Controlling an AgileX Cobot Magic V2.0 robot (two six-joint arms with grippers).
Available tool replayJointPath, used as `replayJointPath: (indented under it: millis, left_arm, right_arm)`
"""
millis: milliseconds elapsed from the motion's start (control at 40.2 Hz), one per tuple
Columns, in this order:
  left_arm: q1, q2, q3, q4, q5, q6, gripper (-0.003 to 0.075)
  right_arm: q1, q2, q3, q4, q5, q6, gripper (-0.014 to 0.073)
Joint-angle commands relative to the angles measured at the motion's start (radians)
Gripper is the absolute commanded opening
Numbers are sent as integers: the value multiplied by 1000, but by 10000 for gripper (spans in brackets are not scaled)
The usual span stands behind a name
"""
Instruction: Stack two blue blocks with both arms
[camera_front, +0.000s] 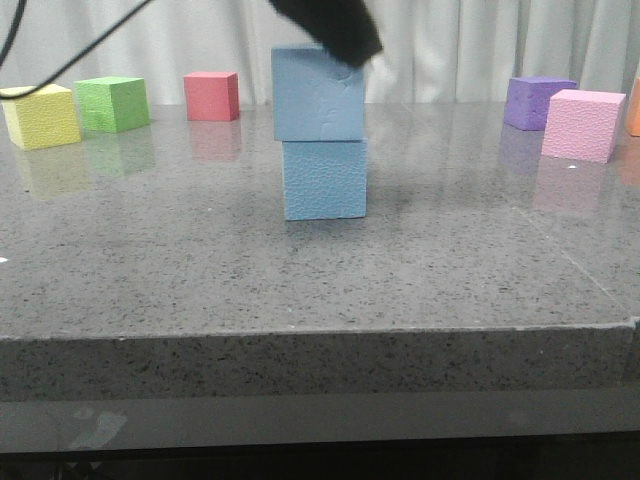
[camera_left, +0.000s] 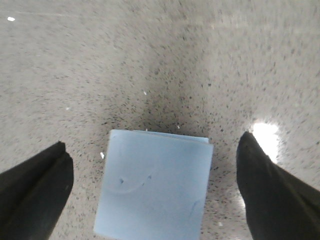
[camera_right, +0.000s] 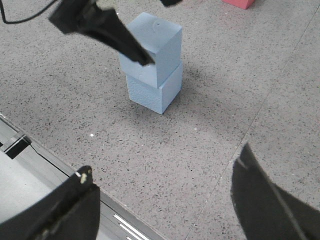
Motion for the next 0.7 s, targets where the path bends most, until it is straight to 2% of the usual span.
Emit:
replayJointPath:
  millis: [0,174,324,398,672]
  left_arm:
    - [9,-94,-57,-20,-1,-135,640]
    - [52,-169,-57,-22,1,-414,640]
    - [89,-240,-18,-25,63,-585,640]
    - [98,-294,57,-25,57,-621,640]
    - [98,-609,493,40,-168,-683,640]
  right_arm:
    - [-6,-5,-25,7,-71,-8,549]
    - [-6,-5,-25,7,-71,-8,549]
    - [-6,-5,-25,7,-71,-8,549]
    - [-6,-5,-25,7,-71,-8,549]
    - [-6,-5,-25,7,-71,-8,549]
